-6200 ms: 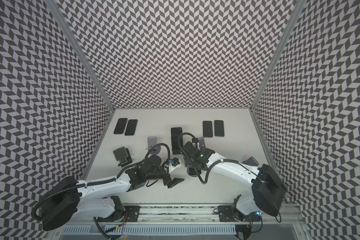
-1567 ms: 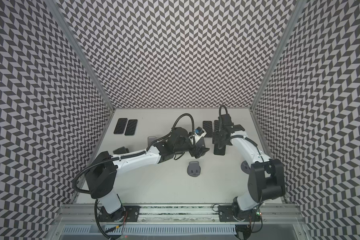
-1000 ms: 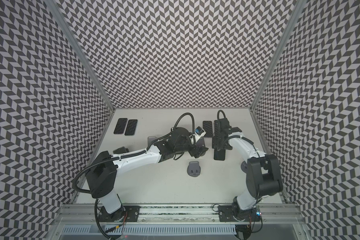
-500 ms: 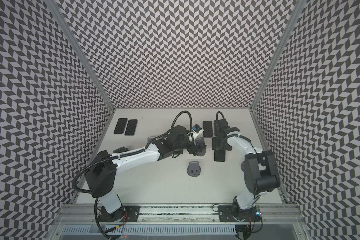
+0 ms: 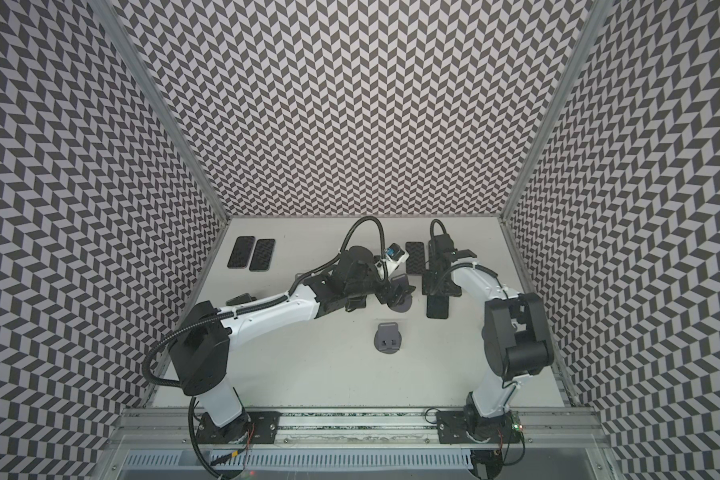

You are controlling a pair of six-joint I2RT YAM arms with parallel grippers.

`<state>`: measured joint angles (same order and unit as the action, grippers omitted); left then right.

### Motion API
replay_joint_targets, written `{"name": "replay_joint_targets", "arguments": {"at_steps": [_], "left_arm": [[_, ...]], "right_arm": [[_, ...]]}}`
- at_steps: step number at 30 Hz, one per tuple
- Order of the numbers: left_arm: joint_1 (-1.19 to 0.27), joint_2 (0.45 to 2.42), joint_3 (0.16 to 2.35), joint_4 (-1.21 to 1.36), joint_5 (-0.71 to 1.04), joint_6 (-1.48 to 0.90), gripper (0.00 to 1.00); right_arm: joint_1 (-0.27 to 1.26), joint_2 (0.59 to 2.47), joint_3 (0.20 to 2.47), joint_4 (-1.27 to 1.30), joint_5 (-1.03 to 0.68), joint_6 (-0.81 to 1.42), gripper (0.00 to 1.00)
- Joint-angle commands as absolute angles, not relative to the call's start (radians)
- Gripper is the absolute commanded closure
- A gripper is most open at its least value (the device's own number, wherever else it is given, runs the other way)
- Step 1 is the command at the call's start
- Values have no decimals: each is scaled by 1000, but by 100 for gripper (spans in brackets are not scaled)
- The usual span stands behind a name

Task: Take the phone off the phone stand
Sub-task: 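Lower the silver-edged phone beside the flat phones with the left gripper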

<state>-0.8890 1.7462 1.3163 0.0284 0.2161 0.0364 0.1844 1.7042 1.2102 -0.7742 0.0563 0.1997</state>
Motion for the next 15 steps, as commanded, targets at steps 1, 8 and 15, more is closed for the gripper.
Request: {"name": "replay_joint_targets", "arguments": {"at_steps": [1, 8, 15], "left_arm": [[-880, 1755, 1338, 37, 252, 48, 13], [-860, 1774, 1339, 52, 305, 36, 13], [-846, 1783, 1358, 48, 315, 46, 14]], "right_arm": [[181, 1709, 1247, -758, 71, 186, 39], [180, 1724, 1258, -762, 72, 188, 39], [180, 1775, 1299, -765, 66, 184, 39]]}}
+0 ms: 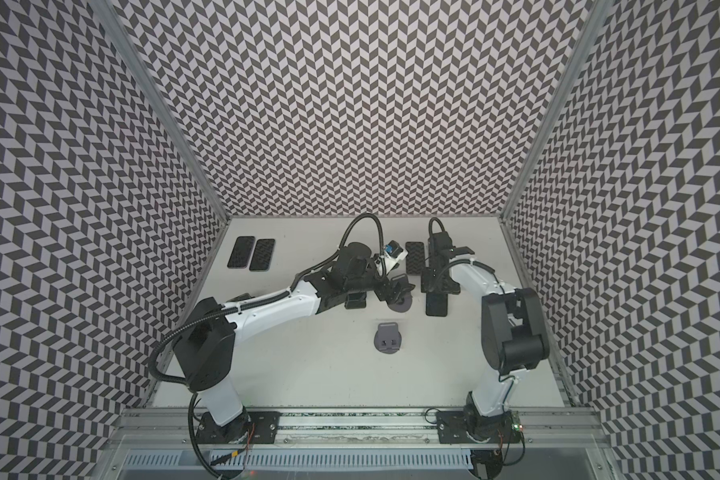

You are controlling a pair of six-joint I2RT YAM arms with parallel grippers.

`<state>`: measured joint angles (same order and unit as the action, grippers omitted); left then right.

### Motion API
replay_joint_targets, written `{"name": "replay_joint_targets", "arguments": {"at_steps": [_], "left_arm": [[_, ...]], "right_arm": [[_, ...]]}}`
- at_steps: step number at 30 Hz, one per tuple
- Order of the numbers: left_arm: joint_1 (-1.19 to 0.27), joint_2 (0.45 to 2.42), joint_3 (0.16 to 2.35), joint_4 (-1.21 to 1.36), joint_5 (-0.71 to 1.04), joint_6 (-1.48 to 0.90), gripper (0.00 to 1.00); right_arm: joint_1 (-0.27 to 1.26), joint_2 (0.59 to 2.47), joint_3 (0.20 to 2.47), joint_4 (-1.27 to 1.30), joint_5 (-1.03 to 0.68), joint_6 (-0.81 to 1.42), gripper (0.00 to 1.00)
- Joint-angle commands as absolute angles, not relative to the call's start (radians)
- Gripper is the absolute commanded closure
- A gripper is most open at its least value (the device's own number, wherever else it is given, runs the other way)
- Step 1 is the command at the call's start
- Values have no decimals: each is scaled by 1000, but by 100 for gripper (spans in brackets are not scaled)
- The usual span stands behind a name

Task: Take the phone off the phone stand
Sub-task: 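Lower the silver-edged phone beside the flat phones with the left gripper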

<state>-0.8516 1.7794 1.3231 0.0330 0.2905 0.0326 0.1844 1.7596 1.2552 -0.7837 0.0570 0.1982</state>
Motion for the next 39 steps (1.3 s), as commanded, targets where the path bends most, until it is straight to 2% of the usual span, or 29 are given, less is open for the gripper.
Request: {"name": "replay_joint_targets", "arguments": {"at_steps": [1, 11, 39], "left_arm": [[-844, 1782, 1355, 48, 316, 47, 14], [-836, 1776, 1353, 34, 309, 64, 13], [-821, 1767, 1325, 22, 336, 31, 14]], "right_arm": [[180, 1787, 1305, -767, 63, 185, 39], [180, 1855, 1341, -782, 66, 175, 39], [178, 1897, 1359, -784, 65, 168, 38]]}}
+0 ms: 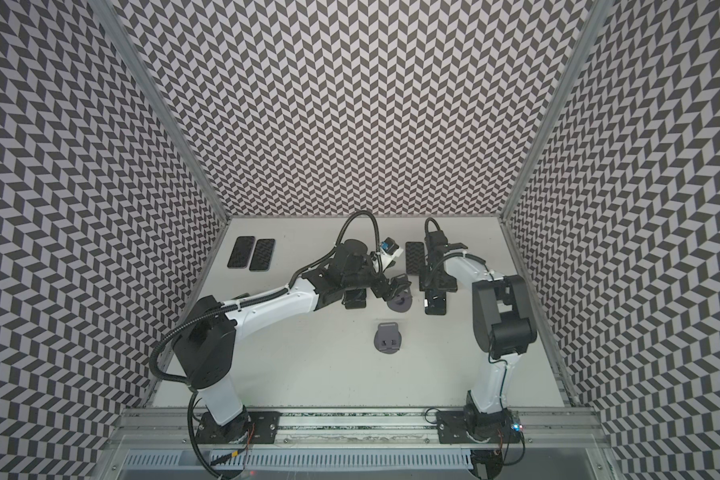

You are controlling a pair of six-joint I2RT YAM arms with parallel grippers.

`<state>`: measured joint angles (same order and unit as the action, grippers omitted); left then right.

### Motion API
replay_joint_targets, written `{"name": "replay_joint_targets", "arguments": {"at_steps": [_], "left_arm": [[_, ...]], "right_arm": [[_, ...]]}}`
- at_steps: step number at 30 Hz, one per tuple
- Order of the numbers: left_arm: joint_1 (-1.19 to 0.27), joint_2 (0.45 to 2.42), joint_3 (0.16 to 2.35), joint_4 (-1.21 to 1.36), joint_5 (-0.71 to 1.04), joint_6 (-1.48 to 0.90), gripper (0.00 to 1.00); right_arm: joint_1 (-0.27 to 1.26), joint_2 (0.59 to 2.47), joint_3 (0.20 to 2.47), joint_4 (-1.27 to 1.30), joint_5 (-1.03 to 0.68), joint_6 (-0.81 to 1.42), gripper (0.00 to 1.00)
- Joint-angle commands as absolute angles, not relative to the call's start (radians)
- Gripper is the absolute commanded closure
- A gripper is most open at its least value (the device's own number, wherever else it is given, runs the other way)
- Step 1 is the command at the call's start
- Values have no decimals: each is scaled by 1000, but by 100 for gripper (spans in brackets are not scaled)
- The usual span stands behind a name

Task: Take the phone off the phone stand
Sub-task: 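Lower the silver-edged phone beside the flat phones with the left gripper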

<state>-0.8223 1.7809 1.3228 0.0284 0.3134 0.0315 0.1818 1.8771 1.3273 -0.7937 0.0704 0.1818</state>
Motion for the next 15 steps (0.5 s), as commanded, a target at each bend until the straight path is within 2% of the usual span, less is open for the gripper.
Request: {"name": "replay_joint_targets", "arguments": {"at_steps": [1, 15], "left_arm": [[-822, 1767, 1327, 22, 336, 31, 14], [-821, 1755, 1312, 31, 334, 19, 14]], "right_arm": [[178, 1898, 1361, -786, 64, 168, 38], [177, 1899, 1342, -771, 60, 169, 38]]}}
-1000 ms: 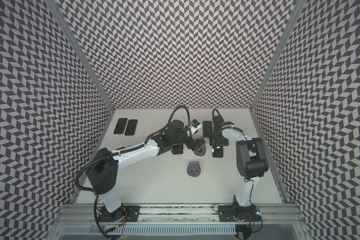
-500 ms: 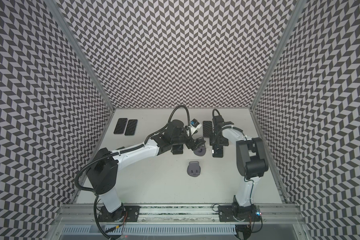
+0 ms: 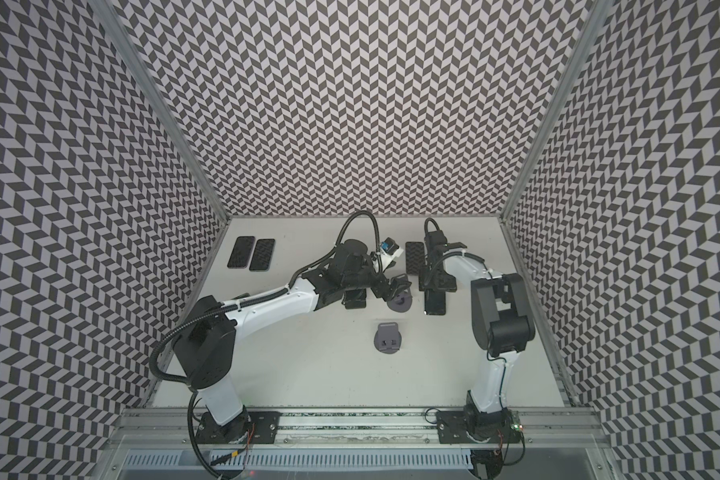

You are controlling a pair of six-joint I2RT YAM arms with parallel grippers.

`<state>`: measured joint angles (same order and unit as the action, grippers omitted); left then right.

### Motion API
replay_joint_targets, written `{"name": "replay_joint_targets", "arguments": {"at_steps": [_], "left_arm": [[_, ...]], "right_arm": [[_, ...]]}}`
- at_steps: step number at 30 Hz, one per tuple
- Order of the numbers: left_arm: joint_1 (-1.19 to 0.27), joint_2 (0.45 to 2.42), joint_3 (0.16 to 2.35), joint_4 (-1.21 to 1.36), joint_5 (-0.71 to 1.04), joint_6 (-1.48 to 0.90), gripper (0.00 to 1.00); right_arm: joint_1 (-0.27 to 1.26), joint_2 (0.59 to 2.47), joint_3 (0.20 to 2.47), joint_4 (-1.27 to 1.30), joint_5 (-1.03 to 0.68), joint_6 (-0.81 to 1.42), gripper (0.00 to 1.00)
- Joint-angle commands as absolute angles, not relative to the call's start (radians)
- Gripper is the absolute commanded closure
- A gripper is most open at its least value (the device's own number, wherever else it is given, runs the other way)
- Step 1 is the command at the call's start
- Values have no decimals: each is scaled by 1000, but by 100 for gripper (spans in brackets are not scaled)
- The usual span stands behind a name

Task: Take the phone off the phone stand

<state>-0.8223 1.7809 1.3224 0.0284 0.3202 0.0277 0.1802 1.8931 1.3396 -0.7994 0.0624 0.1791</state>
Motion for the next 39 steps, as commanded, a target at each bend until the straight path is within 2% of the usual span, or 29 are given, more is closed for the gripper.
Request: {"name": "replay_joint_targets", "arguments": {"at_steps": [1, 39], "left_arm": [[-821, 1754, 1309, 32, 334, 18, 14], [-821, 1751, 1308, 33, 328, 9, 14]], "right_arm": [[178, 1898, 1336, -767, 60, 171, 38], [160, 1906, 1277, -704, 46, 178, 36]]}}
